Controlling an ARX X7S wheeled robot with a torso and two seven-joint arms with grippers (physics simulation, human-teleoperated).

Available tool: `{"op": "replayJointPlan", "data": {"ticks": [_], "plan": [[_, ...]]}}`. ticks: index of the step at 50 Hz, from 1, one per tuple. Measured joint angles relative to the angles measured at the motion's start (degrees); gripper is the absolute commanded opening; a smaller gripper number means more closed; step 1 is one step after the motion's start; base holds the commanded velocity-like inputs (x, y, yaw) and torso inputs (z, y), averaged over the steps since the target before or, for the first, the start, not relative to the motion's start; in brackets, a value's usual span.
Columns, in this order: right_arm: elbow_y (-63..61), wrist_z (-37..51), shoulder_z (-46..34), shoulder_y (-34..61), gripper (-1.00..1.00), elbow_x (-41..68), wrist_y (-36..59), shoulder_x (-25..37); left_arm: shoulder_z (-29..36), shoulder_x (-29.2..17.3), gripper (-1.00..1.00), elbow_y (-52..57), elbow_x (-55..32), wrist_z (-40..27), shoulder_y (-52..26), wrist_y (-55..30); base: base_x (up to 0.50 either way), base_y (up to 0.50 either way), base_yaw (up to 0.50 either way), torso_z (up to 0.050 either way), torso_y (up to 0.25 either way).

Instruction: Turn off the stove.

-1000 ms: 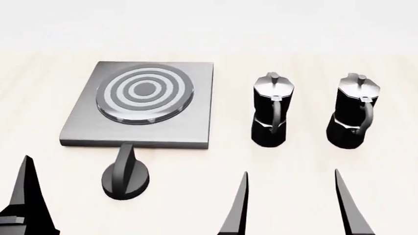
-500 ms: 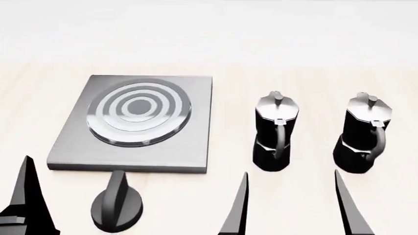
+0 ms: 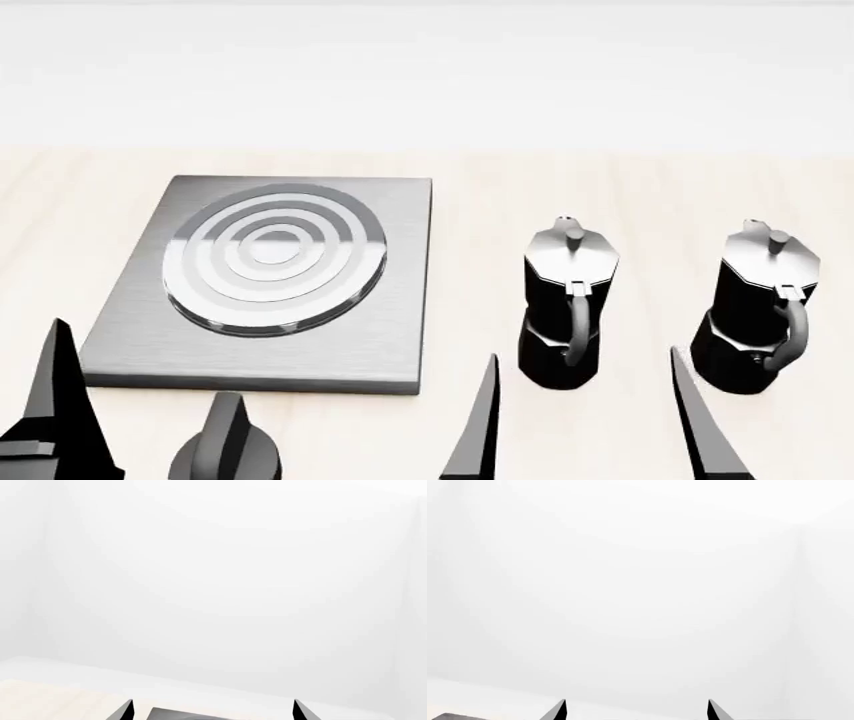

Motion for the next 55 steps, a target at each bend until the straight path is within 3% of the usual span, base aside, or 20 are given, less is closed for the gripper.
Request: {"op": "replayJointPlan", "data": {"ticks": [17, 55], "plan": [[0.26, 0.46, -1.01, 0.20, 1.00, -0.14, 0.46, 0.69, 0.64, -0.43, 1.00, -0.43, 0.53, -0.23, 0.09, 0.82, 0.00, 0.00, 0.00, 0.000, -0.016], [0.46, 1.73, -1.71, 0.35, 1.00, 0.74, 0.64, 1.98, 1.77, -1.27, 1.00, -1.28, 0.95, -0.67, 0.43, 2.08, 0.00, 0.00, 0.00, 0.000, -0.135]]}}
